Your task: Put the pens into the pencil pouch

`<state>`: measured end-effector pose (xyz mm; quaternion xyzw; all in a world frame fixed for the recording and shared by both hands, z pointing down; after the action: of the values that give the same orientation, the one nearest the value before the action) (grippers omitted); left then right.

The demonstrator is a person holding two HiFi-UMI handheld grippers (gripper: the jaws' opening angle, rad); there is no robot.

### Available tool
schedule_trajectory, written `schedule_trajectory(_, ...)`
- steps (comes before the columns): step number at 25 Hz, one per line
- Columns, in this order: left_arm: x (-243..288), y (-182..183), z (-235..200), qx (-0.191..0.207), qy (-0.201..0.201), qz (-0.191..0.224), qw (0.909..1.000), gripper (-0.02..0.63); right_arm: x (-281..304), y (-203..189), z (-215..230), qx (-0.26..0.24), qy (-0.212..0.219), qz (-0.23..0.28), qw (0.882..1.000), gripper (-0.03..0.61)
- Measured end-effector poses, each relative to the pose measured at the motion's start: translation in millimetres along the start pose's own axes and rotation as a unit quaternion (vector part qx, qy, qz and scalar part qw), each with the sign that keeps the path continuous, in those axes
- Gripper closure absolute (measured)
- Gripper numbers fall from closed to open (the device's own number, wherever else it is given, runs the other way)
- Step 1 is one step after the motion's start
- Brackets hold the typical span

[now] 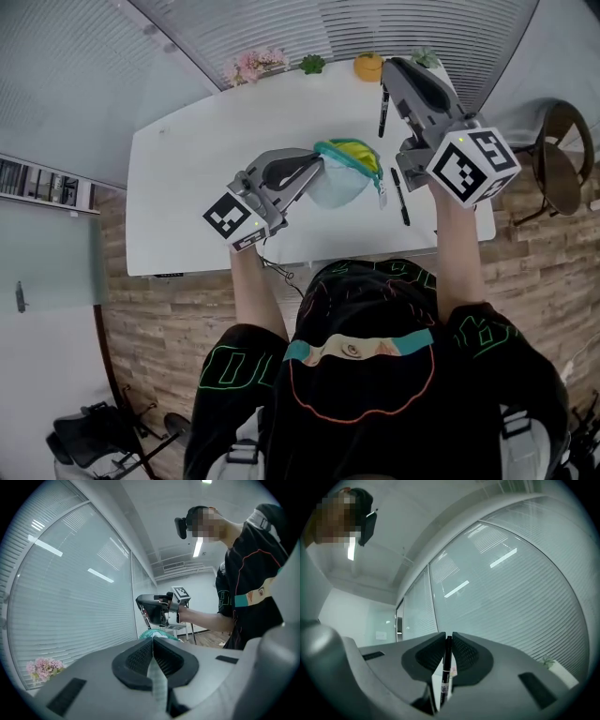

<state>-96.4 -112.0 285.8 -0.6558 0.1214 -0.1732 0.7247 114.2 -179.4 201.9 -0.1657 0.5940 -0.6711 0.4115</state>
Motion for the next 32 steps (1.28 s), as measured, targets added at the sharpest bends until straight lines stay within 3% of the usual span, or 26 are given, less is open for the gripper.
schedule_trajectory(7, 1, -1, -1, -0.005, 0.013, 0.008, 0.9999, 0.606, 5, 9, -21, 0.036, 0.042, 0.026, 0.998, 0.532)
schedule_trajectory(16, 2, 4, 2, -0.003, 0.035, 0.012, 0.9993, 0.606, 7, 6, -45, 0.044, 0.080, 0.026, 0.996, 0.532)
schedule_trajectory(32, 16, 13, 3, -0.012, 0.045, 0.043, 0.9980, 0.606, -2, -13, -47, 0.033, 0.091, 0.008, 0.995, 0.532)
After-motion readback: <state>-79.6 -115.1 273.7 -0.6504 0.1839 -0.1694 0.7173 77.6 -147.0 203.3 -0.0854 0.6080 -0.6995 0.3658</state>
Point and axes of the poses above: the fingertips, and each gripper's own axes: x forward along the fingers, z to its right, y out of its top, the point moved 6 cm from there along -x, backward along the fingers, and after that the axes turned 1 degree about -x, right-handed, at the moved point
